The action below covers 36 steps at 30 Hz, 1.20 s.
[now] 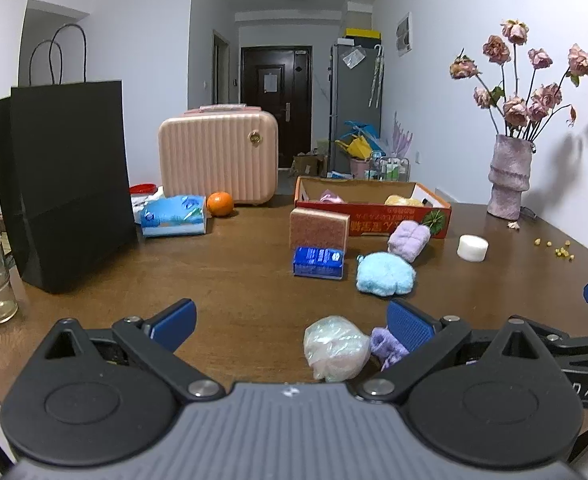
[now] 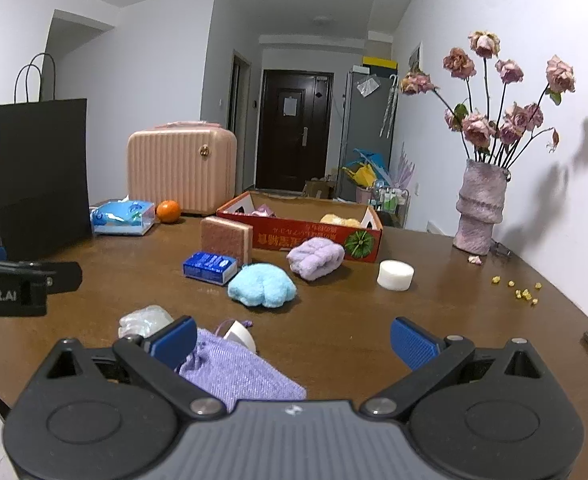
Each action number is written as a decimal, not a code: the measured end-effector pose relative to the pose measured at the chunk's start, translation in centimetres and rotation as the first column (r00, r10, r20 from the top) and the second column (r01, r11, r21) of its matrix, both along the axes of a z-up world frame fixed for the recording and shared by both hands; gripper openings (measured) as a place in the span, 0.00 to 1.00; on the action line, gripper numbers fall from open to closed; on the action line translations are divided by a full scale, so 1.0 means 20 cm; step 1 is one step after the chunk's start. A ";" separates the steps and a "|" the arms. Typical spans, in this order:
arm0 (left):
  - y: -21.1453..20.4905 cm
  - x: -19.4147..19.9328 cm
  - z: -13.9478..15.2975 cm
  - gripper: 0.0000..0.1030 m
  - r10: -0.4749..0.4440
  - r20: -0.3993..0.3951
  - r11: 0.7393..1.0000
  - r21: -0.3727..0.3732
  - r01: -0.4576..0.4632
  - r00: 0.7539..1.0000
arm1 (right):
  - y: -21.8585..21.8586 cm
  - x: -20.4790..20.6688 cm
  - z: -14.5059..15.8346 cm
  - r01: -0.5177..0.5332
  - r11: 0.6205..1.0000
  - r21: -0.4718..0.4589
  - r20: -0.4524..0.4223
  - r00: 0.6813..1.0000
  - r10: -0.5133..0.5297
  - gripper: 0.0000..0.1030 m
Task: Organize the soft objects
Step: 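Move both tools back toward the lavender pouch and plastic bag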
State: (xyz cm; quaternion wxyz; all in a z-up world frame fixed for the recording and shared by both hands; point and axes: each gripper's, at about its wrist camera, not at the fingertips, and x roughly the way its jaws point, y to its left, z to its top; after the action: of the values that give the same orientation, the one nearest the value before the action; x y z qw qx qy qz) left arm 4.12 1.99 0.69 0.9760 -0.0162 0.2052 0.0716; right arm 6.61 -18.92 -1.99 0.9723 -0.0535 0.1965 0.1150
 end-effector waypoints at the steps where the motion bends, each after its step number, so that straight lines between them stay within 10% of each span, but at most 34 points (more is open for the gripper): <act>1: 0.01 0.01 -0.02 1.00 0.002 -0.008 1.000 -0.002 -0.002 1.000 | 0.01 0.01 -0.02 0.001 1.000 -0.001 -0.012 1.000 -0.001 1.00; 36: 0.21 0.06 -0.25 1.00 0.046 -0.077 0.998 -0.034 -0.049 0.996 | 0.25 0.34 -0.43 -0.021 1.000 0.020 -0.189 0.982 0.025 0.98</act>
State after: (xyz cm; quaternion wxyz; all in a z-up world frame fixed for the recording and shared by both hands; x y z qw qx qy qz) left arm 5.25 6.19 -4.38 0.9649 -0.0357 0.2433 0.0917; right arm 13.51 -13.96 -10.54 0.9483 -0.0358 0.2862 0.1324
